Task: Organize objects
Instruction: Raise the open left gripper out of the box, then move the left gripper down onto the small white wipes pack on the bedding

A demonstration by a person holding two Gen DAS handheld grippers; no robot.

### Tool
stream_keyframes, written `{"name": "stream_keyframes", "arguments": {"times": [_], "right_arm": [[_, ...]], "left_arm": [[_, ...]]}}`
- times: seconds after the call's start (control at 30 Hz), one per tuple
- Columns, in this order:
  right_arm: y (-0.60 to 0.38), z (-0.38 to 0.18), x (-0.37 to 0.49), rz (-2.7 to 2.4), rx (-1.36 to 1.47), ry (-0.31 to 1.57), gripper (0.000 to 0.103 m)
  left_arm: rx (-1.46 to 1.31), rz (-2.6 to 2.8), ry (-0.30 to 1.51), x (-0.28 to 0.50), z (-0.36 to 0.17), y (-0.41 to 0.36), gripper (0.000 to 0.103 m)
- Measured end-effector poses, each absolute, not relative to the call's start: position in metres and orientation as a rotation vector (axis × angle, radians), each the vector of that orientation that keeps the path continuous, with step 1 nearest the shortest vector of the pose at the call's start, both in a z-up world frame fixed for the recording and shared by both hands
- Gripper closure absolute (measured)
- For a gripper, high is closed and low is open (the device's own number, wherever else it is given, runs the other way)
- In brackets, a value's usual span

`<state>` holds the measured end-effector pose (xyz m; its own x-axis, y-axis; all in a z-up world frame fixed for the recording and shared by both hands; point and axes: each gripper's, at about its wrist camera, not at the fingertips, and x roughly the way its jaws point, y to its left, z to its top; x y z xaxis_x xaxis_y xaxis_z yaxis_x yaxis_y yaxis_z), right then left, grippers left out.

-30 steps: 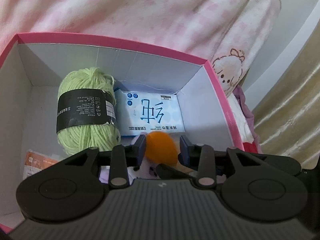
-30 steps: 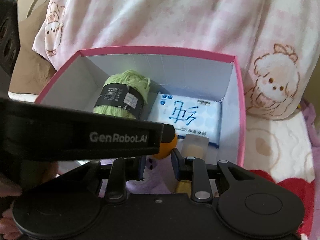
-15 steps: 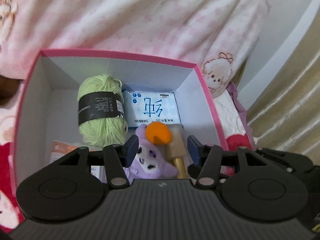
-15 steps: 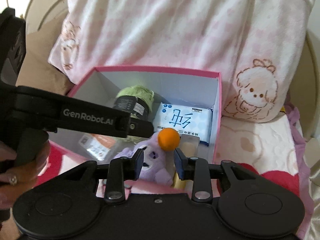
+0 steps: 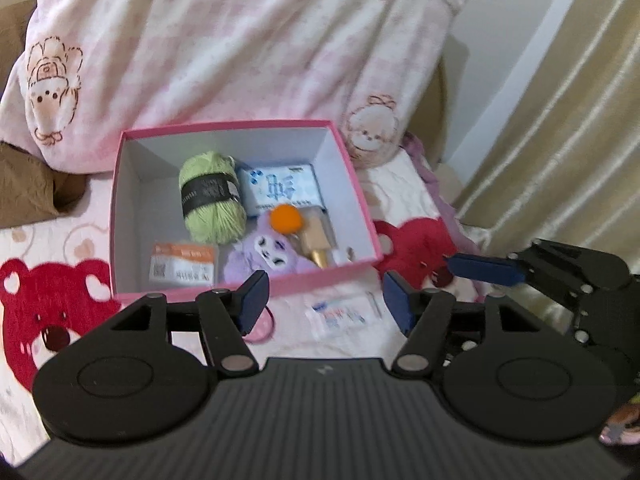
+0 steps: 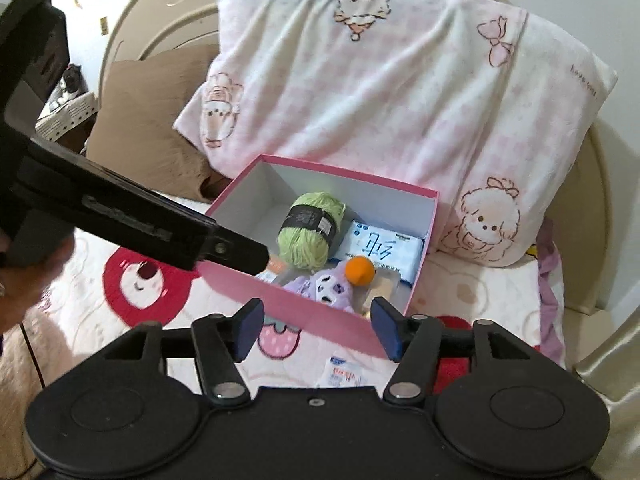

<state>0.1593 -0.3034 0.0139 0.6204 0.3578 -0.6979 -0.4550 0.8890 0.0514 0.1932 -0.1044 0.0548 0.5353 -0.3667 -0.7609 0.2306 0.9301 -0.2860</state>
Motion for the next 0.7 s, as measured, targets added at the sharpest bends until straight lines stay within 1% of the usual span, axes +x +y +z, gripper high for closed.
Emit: {"name": "stream_keyframes", "arguments": {"times": [0.13, 0.2, 0.27, 0.4, 0.47, 0.53, 0.7], "right_arm": [[-0.307, 0.018, 0.14, 0.486, -0.16, 0.771, 0.024], [-0.308, 0.016, 0.131, 0.498, -0.167, 0.77, 0.021], [-0.31, 0.009, 0.124, 0.529, -0.17, 0.767, 0.015], [-0.312, -0.013, 0.118, 0.581, -0.163, 0.783, 0.014], [-0.313, -0.025, 0.12, 0.589, -0.154, 0.801, 0.014], [-0.314, -0.038, 0.124, 0.597, -0.137, 0.818, 0.014], [-0.317, -0.067, 0.139, 0.539, -0.115, 0.853, 0.014]], "left_arm": [[-0.154, -0.363, 0.938, 0.17, 0.066, -0.104, 0.034], [-0.148, -0.359, 0.935, 0.16, 0.067, -0.105, 0.032], [-0.147, -0.357, 0.936, 0.153, 0.062, -0.107, 0.028], [-0.182, -0.34, 0.948, 0.143, 0.045, -0.105, 0.024], [-0.185, -0.336, 0.95, 0.141, 0.034, -0.105, 0.018], [-0.191, -0.339, 0.945, 0.142, 0.022, -0.107, 0.015], [-0.237, -0.336, 0.961, 0.158, -0.01, -0.112, 0.015]]}}
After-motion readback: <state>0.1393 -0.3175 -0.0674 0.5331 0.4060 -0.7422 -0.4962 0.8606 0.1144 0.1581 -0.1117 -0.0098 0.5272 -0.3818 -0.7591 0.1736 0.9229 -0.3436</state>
